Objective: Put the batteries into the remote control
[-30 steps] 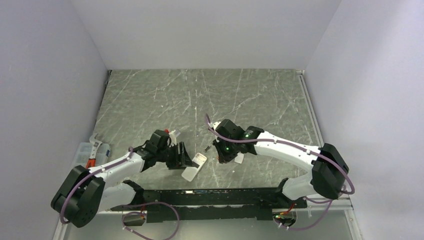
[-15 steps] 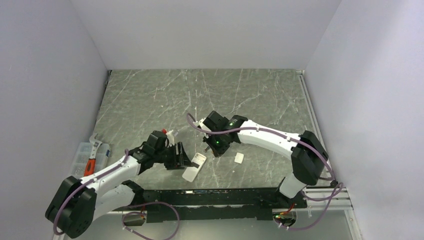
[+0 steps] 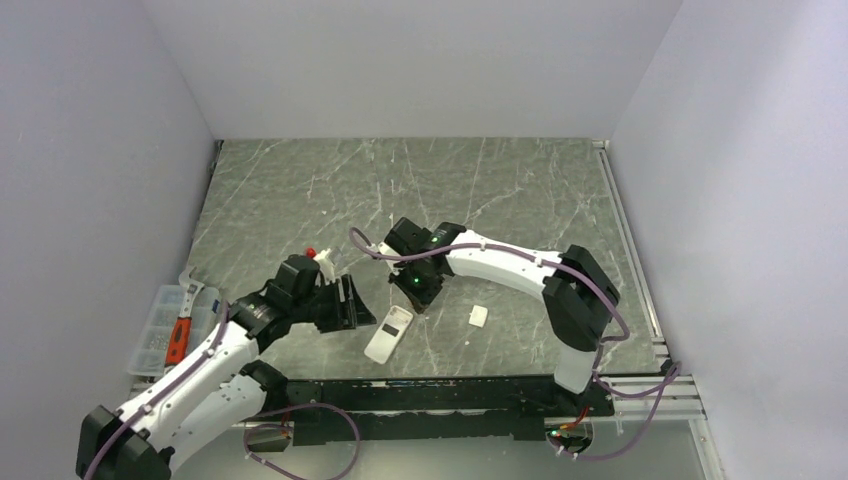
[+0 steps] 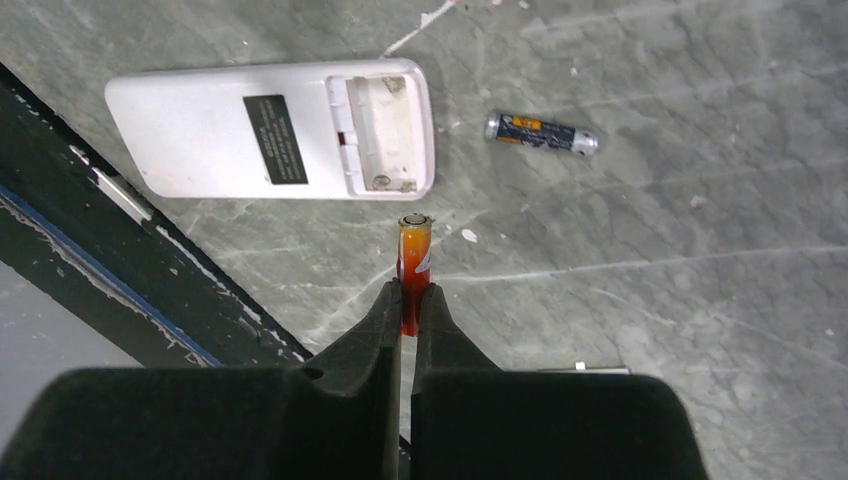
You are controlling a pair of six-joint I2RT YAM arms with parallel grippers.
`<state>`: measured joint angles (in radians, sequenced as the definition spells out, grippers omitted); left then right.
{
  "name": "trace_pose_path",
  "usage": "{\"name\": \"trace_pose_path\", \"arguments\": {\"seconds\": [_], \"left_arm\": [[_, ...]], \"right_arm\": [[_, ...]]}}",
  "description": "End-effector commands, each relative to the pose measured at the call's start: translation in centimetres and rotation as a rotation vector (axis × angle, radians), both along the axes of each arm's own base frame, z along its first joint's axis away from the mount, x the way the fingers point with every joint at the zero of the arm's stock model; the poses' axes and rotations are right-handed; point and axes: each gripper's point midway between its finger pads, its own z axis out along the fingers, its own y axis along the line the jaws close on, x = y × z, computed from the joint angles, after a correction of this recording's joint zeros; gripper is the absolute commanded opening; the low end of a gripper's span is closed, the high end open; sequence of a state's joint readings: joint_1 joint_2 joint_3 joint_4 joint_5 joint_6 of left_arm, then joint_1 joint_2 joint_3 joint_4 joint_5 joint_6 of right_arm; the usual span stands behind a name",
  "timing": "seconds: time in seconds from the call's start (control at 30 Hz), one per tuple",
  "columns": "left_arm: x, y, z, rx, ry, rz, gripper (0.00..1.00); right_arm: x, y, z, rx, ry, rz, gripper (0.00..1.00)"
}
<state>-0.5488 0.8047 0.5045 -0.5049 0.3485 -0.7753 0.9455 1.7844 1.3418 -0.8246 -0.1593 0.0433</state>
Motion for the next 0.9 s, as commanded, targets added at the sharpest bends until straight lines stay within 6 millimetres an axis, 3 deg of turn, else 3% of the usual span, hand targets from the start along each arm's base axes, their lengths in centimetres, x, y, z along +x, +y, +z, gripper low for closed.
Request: {"name": "trace_pose_path", "arguments": {"seconds": [0.0, 0.37, 0.63, 0.87], "left_arm": [[0.0, 0.6, 3.3, 0.001, -0.050, 0.019, 0.65], [-0.7, 2.5, 11.1, 0.025, -0.237, -0.012, 0.68], [-0.6, 4.1, 13.4, 0.091, -0.350, -0.015, 0.72], [-0.5, 4.5, 13.8, 0.092, -0.442, -0.033, 0.84]], "right_arm": [[-0.2, 1.4, 0.4, 0.018, 0.018, 0.051, 0.00], [-0.5, 1.9, -1.0, 0.002, 0.051, 0.055, 0.00], [-0.3, 2.7, -1.2, 0.009, 0.053, 0.050, 0.00], [-0.1, 3.3, -1.6, -0.001, 0.057, 0.055, 0.00]]}}
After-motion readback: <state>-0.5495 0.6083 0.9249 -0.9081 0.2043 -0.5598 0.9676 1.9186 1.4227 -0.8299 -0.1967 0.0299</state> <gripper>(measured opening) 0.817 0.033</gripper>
